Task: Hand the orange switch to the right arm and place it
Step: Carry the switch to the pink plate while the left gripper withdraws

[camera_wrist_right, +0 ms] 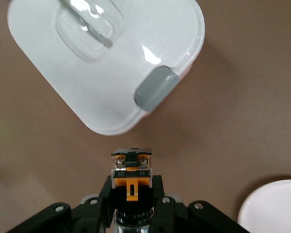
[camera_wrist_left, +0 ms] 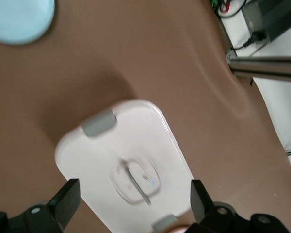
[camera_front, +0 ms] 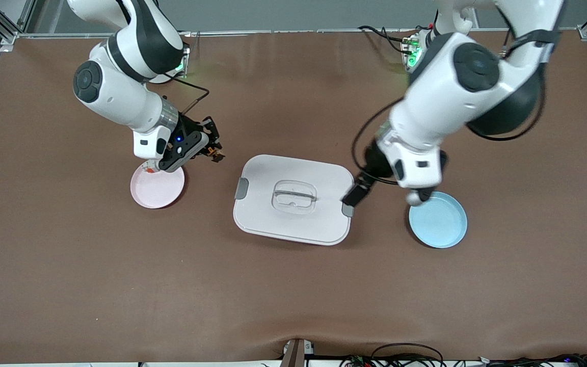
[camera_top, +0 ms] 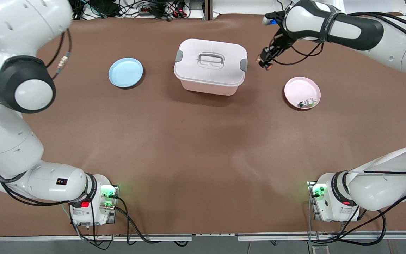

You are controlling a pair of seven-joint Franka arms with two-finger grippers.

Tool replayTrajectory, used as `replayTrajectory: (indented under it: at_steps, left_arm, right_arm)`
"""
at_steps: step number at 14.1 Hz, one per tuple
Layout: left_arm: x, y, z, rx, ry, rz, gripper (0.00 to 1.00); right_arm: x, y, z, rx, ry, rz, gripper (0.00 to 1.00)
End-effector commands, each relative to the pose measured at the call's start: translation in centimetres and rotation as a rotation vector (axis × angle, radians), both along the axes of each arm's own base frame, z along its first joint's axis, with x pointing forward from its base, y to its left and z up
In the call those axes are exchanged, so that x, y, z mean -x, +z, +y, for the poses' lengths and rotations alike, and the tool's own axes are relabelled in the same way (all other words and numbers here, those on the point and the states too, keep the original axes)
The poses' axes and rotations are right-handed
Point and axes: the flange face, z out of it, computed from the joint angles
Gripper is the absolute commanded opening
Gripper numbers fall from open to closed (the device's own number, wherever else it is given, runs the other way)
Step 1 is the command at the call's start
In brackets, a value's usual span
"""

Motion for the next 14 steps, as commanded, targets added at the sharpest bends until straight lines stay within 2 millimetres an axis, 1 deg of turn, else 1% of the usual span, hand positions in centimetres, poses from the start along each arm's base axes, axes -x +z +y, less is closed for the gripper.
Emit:
replayTrajectory:
  at_steps: [1,2,3,4,5,6,8,9,10,11,12,14]
  left_arm:
    - [-0.6,0.6,5.4,-0.155,-0.196,-0.041,1.00]
    - [-0.6,1.1,6.7,-0.255,-0.289,-0.077,1.00]
    - [-0.7,1.4,7.4,-0.329,-0.378,-0.099,1.00]
    - [-0.7,1.5,8.0,-0.360,-0.422,-0.101,1.00]
    - [-1.1,2.1,10.3,-0.375,-0.413,-0.096,1.00]
    - [-1.2,2.3,12.0,-0.383,-0.424,-0.079,1.00]
    - [-0.8,2.8,14.8,-0.413,-0.518,-0.033,1.00]
    - [-0.8,3.4,16.5,-0.420,-0.549,-0.028,1.00]
    - [-0.5,4.4,18.2,-0.421,-0.564,-0.026,1.00]
    - [-0.2,4.5,20.1,-0.416,-0.602,0.008,1.00]
    - [0.3,4.9,21.3,-0.403,-0.655,0.027,1.00]
    - [1.6,6.5,22.4,-0.394,-0.709,0.017,1.00]
  right_arm:
    - [-0.5,0.2,-1.9,0.087,0.213,-0.072,0.00]
    - [-0.7,-0.2,-2.6,0.095,0.273,-0.084,0.00]
    - [-0.9,-0.6,-3.5,0.097,0.328,-0.098,0.00]
    - [-1.2,-1.0,-4.5,0.098,0.395,-0.118,0.00]
    - [-1.7,-1.0,-5.6,0.107,0.471,-0.148,0.00]
    - [-2.3,-1.2,-7.0,0.113,0.548,-0.178,0.00]
    - [-3.7,-3.2,-10.4,0.113,0.744,-0.249,0.00]
    - [-3.9,-4.1,-12.0,0.115,0.802,-0.278,0.00]
    - [-3.9,-5.0,-13.3,0.122,0.850,-0.311,0.00]
    - [-3.7,-5.8,-14.2,0.128,0.887,-0.326,0.00]
    - [-3.5,-6.5,-15.1,0.130,0.904,-0.328,0.00]
    - [-2.9,-7.9,-16.4,0.128,0.933,-0.317,0.00]
